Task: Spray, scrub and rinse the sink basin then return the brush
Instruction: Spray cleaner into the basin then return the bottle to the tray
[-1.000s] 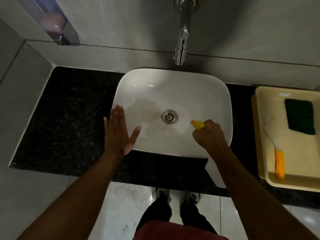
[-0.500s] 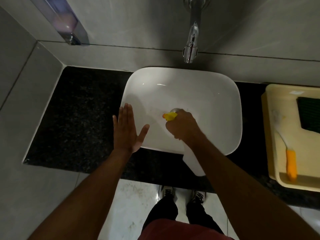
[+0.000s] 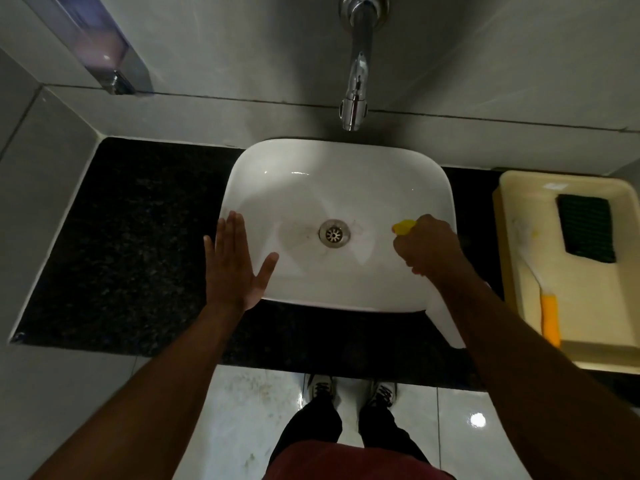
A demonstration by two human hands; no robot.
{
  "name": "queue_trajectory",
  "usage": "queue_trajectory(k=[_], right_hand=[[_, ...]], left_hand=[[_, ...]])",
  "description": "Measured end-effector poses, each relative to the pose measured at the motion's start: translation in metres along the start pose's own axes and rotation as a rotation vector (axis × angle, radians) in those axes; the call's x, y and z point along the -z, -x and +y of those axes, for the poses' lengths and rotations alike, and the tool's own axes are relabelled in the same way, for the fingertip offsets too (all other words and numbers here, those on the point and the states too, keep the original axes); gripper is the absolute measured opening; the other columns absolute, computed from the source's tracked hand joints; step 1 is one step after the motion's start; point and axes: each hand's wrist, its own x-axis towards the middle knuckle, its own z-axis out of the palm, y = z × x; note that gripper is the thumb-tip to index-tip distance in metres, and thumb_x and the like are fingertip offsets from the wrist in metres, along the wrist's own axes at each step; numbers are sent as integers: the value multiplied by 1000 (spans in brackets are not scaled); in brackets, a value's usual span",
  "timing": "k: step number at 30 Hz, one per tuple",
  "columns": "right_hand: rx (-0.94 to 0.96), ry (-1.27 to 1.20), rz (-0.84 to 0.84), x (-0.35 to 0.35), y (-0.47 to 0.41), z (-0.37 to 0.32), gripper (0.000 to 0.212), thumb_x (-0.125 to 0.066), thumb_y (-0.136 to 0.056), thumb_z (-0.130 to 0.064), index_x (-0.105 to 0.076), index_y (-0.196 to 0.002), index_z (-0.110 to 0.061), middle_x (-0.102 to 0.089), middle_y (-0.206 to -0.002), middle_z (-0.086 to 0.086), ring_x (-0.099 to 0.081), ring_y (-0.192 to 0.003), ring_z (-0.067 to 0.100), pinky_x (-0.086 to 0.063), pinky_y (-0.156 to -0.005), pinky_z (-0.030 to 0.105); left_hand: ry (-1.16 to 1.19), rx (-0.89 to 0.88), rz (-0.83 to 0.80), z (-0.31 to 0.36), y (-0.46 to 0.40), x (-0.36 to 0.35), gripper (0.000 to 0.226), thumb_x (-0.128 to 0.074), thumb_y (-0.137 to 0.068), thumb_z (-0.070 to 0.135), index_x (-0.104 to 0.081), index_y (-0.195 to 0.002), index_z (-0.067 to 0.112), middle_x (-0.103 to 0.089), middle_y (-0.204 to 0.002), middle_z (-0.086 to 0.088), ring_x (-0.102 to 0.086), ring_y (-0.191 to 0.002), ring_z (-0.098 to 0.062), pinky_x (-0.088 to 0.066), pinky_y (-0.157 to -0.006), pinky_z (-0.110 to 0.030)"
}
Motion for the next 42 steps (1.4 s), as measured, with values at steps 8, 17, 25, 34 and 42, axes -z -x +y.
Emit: queue_trajectory(k=[8, 17, 25, 34, 42], right_hand=[[43, -135, -213, -23, 30, 0, 28, -59, -70, -22, -63, -93, -7, -72, -86, 13, -71, -64, 28, -58, -52, 29], [96, -469, -128, -3, 55, 40, 20, -64, -78, -6, -74, -94, -2, -74, -85, 18, -71, -79, 35, -61, -76, 45], [183, -564, 199, 85, 77, 181, 16, -66, -75, 2, -72, -87, -8, -74, -90, 20, -69, -82, 22, -55, -74, 30], [-12, -737, 611, 157, 48, 314, 28, -68, -82, 3, -72, -104, -14, -69, -88, -3, -64, -76, -5, -50, -69, 12], [45, -733, 681, 164, -13, 367, 23, -72, -89, -7, -65, -107, 5, -64, -76, 5, -59, -67, 10, -46, -62, 22]], left_hand=[[-16, 9, -16, -1, 0, 0, 94, -12, -91, 75, 13, -156, 12, 7, -167, -6, 9, -153, -21, 2, -124, -51], [-92, -55, 116, 12, 11, 3, 88, -21, -94, 64, 1, -157, 7, -8, -166, -16, -8, -153, -34, 4, -117, -68], [127, -364, 79, 241, 28, 4, 78, -31, -95, 57, -23, -154, 6, -29, -160, -18, -23, -149, -34, -12, -119, -58], [-78, -636, -34, 348, 50, -57, 80, -24, -97, 61, -28, -154, 5, -24, -163, -14, -20, -151, -31, -15, -119, -62], [-124, -604, -81, 348, 44, -80, 84, -21, -93, 66, -20, -156, 11, -13, -165, -13, -8, -153, -28, -4, -120, -59]])
